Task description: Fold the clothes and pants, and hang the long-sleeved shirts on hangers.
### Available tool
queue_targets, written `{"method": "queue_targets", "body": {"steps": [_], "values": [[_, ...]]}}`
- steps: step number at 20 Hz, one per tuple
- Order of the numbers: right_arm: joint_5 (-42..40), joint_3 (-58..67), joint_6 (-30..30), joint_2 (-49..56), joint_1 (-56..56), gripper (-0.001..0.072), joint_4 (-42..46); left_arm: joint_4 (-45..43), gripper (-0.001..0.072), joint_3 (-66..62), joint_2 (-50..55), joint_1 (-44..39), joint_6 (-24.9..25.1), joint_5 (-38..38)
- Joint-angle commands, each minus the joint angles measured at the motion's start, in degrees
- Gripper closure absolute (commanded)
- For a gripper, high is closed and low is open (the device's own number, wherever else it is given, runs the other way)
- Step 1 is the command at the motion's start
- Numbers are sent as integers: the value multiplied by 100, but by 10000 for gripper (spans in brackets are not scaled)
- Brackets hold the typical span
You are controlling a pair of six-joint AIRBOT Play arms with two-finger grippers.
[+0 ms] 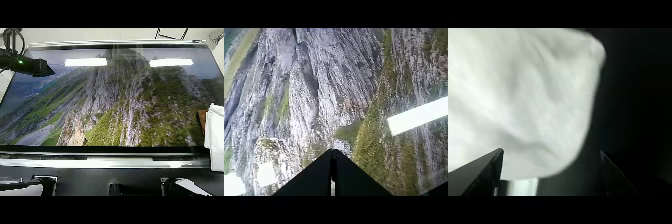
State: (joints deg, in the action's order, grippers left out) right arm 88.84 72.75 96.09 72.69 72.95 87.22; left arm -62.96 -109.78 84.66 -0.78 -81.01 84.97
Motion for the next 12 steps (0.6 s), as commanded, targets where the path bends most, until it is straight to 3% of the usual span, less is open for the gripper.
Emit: {"method": "queue_targets", "body": {"steps": [1, 4, 5, 7, 9, 10, 11, 12], "values": [[-1080, 673, -323, -13, -7, 2, -1147, 654, 685, -42, -9, -2, -39, 39], [-2413, 1989, -1143, -15, -533, 6, -2723, 680, 687, -420, -13, -129, -35, -426], [-2758, 2341, -1357, -20, -988, 8, -2852, 109, 688, -573, -13, -264, -48, -804], [-3047, 2632, -1377, -20, -2098, 42, -2802, -1711, 688, -603, 7, -623, -713, -1362], [-2562, 2627, -1145, 92, -3335, 41, -2616, -3077, 685, -400, 133, -881, -1495, -1126], [-2124, 2599, -986, 225, -3960, 42, -2345, -3121, 628, -212, 199, -898, -1572, -824], [-1604, 2546, -787, 433, -4592, 41, -2011, -3012, 395, 24, 269, -894, -1574, -402], [-1073, 2485, -680, 682, -5108, 40, -1823, -2892, 76, 380, 343, -887, -1558, 162]]}}
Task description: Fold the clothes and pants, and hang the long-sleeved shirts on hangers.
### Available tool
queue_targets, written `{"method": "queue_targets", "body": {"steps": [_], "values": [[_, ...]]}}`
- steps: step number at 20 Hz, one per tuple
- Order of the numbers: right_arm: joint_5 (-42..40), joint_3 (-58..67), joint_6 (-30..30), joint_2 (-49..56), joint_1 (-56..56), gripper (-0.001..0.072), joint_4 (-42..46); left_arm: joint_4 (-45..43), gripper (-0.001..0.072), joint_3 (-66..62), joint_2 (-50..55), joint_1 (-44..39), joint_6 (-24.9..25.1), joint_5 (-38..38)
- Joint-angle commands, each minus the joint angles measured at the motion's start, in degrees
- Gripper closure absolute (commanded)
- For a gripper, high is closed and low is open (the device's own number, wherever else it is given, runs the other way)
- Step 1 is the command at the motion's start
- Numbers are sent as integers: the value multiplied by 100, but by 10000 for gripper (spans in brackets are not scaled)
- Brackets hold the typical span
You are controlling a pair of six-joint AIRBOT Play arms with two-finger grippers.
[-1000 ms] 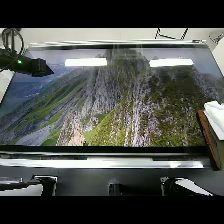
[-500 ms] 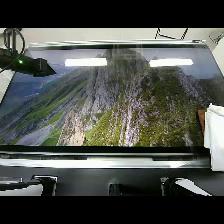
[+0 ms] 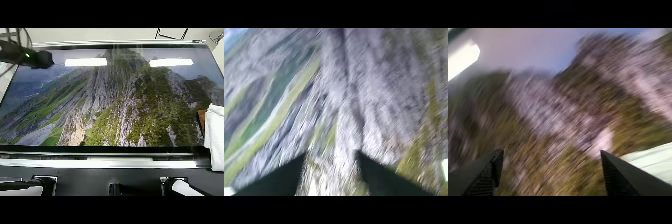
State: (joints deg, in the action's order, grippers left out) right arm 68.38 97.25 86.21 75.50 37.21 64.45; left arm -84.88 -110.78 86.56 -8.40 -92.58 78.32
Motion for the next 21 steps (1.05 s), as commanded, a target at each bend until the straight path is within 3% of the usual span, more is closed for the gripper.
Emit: {"method": "queue_targets", "body": {"steps": [1, 2, 6, 21], "values": [[1375, -50, 391, 632, -1908, 40, 474, -651, 40, 957, 177, -125, -197, 1237], [1646, -168, 476, 833, -2227, 40, 459, -560, 42, 1493, 105, -125, -107, 1290], [1816, -457, 619, 1235, -3069, 39, 949, -315, 43, 3143, -529, -127, -219, -129], [1816, -455, 595, 1259, -3283, 41, 931, -317, 41, 3165, -522, -131, -177, -146]]}}
